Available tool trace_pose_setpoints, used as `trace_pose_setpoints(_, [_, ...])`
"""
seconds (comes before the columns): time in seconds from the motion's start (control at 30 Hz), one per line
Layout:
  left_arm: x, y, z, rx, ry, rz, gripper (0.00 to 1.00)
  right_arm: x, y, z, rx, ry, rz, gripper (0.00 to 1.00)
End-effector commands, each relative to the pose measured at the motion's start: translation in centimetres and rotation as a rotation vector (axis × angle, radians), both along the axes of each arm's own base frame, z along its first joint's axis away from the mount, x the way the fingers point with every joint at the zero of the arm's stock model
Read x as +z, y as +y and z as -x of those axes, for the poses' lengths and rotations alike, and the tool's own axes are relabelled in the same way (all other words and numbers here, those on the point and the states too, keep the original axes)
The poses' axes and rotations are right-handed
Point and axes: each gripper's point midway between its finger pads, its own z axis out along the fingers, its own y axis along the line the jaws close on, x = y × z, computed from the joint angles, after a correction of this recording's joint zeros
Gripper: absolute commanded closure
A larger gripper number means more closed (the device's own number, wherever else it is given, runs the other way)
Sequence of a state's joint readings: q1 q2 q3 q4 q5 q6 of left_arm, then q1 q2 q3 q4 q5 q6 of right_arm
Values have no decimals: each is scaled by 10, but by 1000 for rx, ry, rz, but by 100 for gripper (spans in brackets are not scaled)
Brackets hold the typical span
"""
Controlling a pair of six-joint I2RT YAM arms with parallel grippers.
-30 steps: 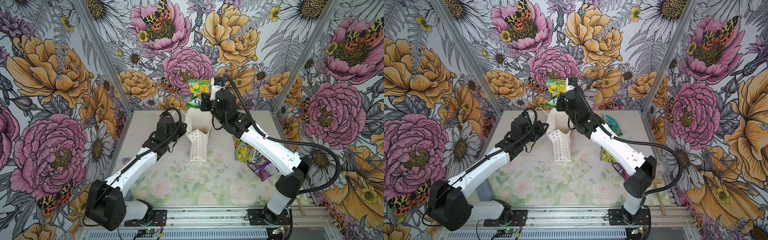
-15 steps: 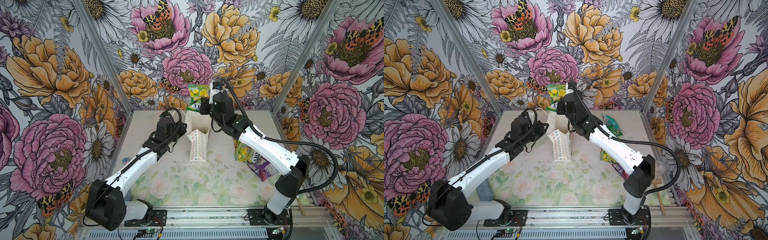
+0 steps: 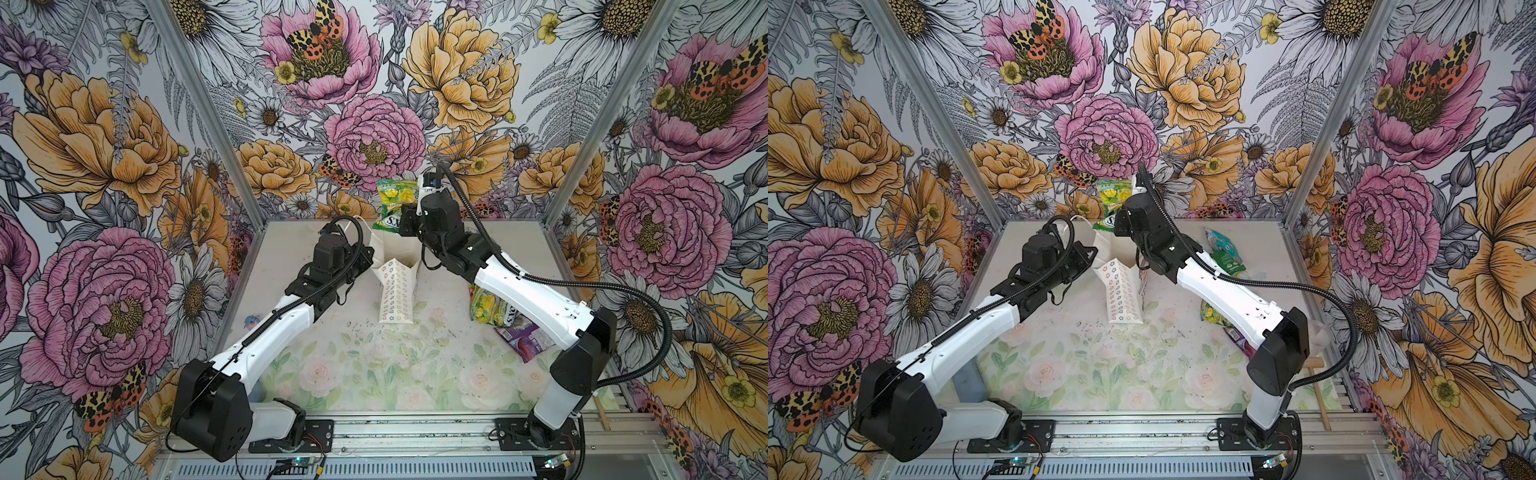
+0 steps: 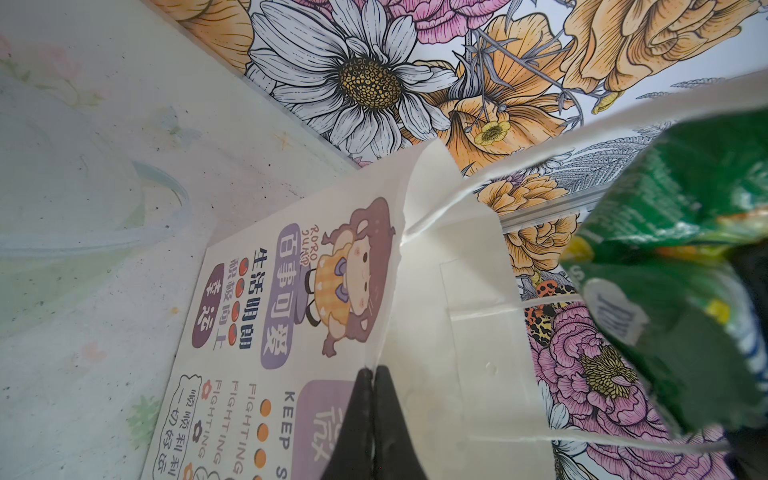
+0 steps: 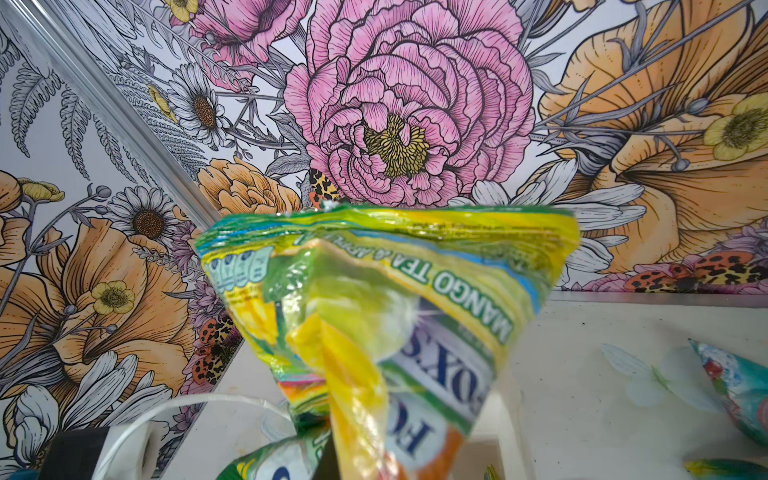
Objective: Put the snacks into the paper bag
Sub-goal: 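Carry the green packet with the right gripper toward the bag opening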
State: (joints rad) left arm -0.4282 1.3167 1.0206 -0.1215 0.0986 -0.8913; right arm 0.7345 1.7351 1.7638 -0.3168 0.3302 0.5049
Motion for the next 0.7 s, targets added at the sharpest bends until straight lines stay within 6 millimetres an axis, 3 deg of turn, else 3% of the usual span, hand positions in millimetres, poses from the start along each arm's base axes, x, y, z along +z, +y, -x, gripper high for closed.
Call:
trace_pose_setpoints(0.0, [0,-4,1,-16,-7,16,100,0,-1,-2,-23,-4,-22,100])
trace_pose_setpoints(0.67, [2,-2,3,-13,-11,18,100,-34,-6,2,-45,77,8,100])
